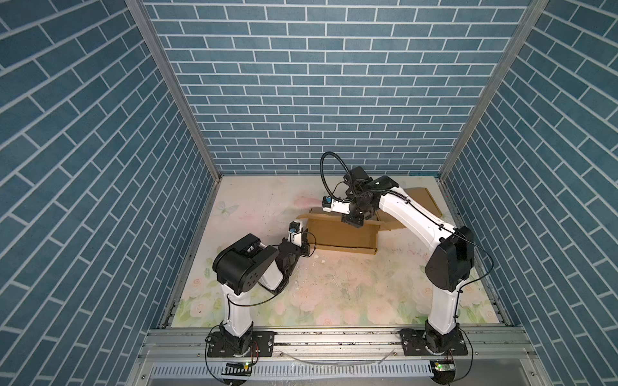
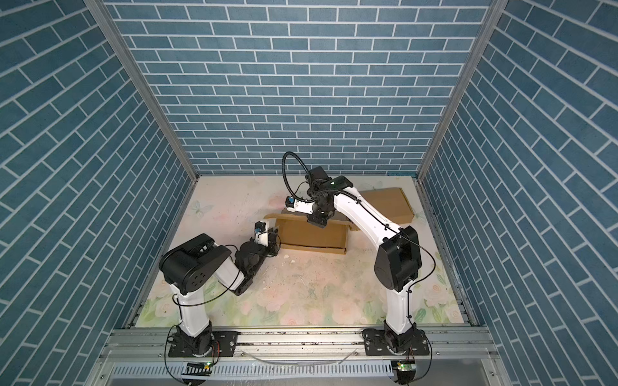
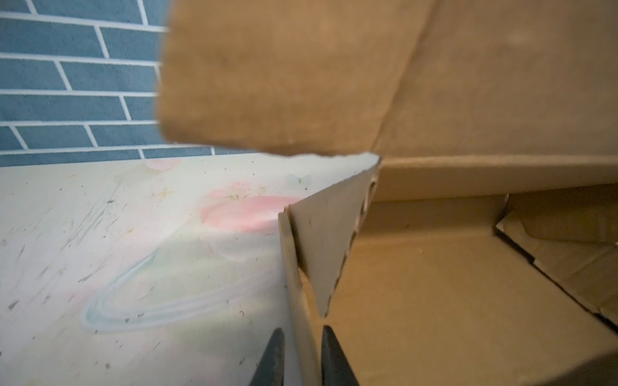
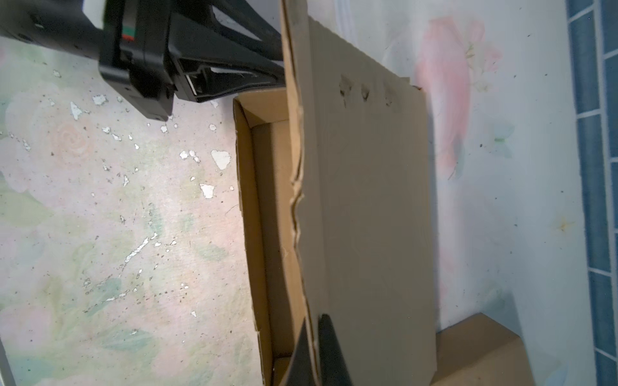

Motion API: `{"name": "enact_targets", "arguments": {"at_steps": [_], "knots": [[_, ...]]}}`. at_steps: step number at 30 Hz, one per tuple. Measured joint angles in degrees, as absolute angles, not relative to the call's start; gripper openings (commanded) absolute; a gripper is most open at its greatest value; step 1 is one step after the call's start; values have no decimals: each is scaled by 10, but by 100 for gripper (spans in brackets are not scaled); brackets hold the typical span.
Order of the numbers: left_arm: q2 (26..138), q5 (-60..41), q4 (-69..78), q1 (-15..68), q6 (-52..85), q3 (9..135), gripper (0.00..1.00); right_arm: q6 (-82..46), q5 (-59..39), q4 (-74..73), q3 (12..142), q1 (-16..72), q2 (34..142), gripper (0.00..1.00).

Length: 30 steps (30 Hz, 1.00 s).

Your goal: Fold the paper box

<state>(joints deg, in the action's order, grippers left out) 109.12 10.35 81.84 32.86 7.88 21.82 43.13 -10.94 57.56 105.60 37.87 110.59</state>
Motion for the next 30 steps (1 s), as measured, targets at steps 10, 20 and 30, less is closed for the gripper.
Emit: {"name": "enact_targets", "arguments": {"at_steps": [10,20,30], "knots": [[880,163,773,329,77,122,30,409,-105,502,943,394,1070,2],[571,232,453,319,66,160,39,388,-83,389,818,414,1034,5],[677,64,283,292,73,359,37,329,-82,328,744,446,1033,49]]}}
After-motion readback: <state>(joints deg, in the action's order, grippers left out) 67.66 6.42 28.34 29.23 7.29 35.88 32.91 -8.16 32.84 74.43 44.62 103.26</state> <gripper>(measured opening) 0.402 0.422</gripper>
